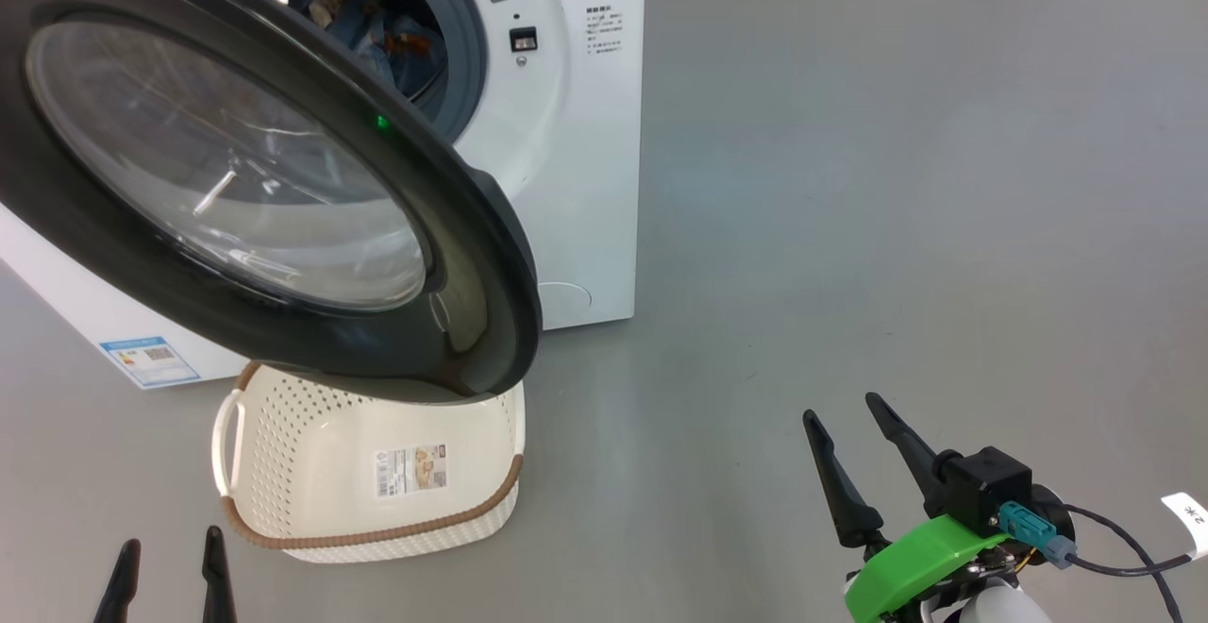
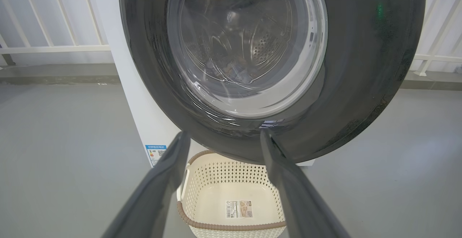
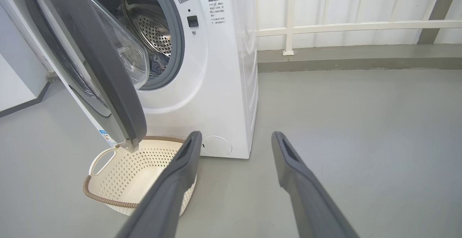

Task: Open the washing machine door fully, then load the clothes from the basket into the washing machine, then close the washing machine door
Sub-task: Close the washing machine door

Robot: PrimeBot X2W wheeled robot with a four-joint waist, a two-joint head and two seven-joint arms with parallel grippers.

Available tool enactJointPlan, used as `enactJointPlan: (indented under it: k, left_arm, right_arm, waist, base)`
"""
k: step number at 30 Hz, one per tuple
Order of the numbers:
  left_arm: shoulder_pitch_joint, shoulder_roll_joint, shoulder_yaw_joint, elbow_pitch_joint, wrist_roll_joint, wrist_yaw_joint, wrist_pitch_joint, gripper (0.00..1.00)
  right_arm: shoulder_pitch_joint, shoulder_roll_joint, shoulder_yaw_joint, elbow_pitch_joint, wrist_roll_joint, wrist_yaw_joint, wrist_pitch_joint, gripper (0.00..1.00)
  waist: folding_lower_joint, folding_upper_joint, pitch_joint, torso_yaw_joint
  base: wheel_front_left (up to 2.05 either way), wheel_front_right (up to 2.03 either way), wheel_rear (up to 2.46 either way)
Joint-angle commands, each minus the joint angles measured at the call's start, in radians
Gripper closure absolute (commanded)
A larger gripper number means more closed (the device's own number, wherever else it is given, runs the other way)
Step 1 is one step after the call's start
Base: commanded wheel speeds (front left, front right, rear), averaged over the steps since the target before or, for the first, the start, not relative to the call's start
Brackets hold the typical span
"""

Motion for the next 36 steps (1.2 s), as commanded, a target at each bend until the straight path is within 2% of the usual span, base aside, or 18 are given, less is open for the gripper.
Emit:
enactJointPlan:
  k: [1,12,13,15,20,25,31,36]
  left_arm:
    - [-0.034,0.006,0.034,-0.018,0.007,0.000,-0.009,0.00]
    - [-0.039,0.005,0.034,-0.005,-0.006,-0.001,-0.009,0.00]
    - [-0.040,0.005,0.034,-0.005,-0.009,-0.001,-0.009,0.00]
    - [-0.042,0.005,0.033,-0.005,-0.009,-0.001,-0.009,0.00]
    - [-0.047,0.005,0.033,-0.003,-0.013,0.000,-0.009,0.00]
    - [-0.054,0.005,0.034,0.003,-0.031,0.002,-0.009,0.00]
    - [-0.066,0.005,0.022,0.000,-0.026,0.003,-0.009,0.00]
    - [-0.073,0.005,0.017,0.000,-0.027,0.003,-0.009,0.00]
  right_arm:
    - [0.000,0.005,0.020,-0.026,-0.010,0.006,-0.012,0.00]
    - [-0.003,0.005,0.020,-0.027,-0.008,0.006,-0.012,0.00]
    - [-0.003,0.005,0.020,-0.027,-0.008,0.006,-0.012,0.27]
    - [-0.005,0.005,0.020,-0.026,-0.006,0.006,-0.012,1.00]
    - [-0.009,0.005,0.017,-0.069,0.019,0.006,-0.012,1.00]
    - [-0.015,0.005,0.030,-0.239,0.048,0.006,-0.012,1.00]
    - [-0.023,0.000,0.145,-0.459,0.040,0.006,-0.012,1.00]
    - [-0.039,-0.043,0.251,-0.551,0.046,0.006,-0.012,1.00]
  waist:
    - [-0.0001,0.0000,0.001,-0.001]
    - [-0.0001,0.0000,0.004,0.002]
    - [-0.0001,0.0000,0.005,0.002]
    - [-0.0001,0.0000,0.006,0.002]
    - [-0.0001,0.0000,0.009,0.003]
    - [-0.0001,0.0000,0.017,0.003]
    - [-0.0001,0.0000,0.024,0.016]
    - [-0.0001,0.0000,0.025,0.032]
  base:
    - [0.00,0.00,0.00]
    - [0.00,0.00,0.00]
    - [0.00,0.00,0.00]
    - [0.00,0.00,0.00]
    - [0.00,0.00,0.00]
    - [0.00,0.00,0.00]
    - [0.00,0.00,0.00]
    - [0.00,0.00,0.00]
